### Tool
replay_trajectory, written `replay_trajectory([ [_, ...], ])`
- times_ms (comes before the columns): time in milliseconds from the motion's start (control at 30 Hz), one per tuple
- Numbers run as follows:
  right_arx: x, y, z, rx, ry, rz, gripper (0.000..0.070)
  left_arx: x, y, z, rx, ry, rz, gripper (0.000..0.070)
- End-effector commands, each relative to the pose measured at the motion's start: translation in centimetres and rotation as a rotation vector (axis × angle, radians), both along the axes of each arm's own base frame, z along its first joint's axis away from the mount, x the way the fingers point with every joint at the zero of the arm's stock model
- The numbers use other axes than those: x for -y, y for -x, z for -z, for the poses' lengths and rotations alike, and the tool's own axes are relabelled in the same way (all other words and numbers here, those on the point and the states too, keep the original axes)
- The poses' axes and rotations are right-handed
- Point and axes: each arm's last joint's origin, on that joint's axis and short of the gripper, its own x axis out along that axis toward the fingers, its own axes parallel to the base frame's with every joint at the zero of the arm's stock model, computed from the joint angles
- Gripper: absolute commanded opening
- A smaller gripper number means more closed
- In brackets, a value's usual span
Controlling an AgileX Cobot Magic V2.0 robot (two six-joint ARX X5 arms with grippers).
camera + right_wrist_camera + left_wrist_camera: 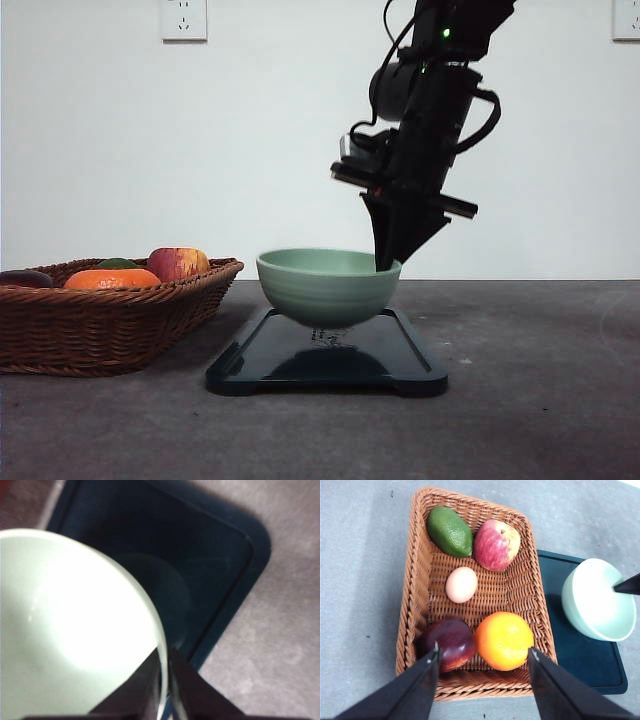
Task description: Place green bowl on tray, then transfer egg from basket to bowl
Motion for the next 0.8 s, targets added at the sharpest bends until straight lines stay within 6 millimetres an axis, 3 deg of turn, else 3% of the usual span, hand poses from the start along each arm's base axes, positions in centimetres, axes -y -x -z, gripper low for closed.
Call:
replay_trajectory([
  [0,-0.6,-0.5,0.8,-0.005,0.005,-0.016,0.0000,0.0,-0.1,-0.8,0.030,-0.003,0.006,0.0349],
  [100,-0.8,-0.5,0.8,-0.003,0.004,-0.022,0.0018,0.0,-0.1,-0.8,0.029,-0.003,0.006,0.0349],
  [133,-0.8,-0.4,0.8,-0.004,0.003,-0.024,0.0058,0.0,-0.1,-0.8,0.028,-0.003,0.006,0.0349],
  [233,-1.0,-0.2,0.8,-0.018,0.003,-0.024,0.0263,0.0,-0.1,-0.7,0.021,-0.003,0.006,0.0349],
  [433,-0.8,0.5,-0.1,-0.047,0.021,-0.008,0.0274,0.0,0.0,-0.6,0.009,-0.003,0.006,0.0349],
  [767,0.0,2.9,-6.4,0.142,-0.002,0.004,0.0273,0.0,0.0,-0.6,0.015,-0.012,0.013,0.0350],
])
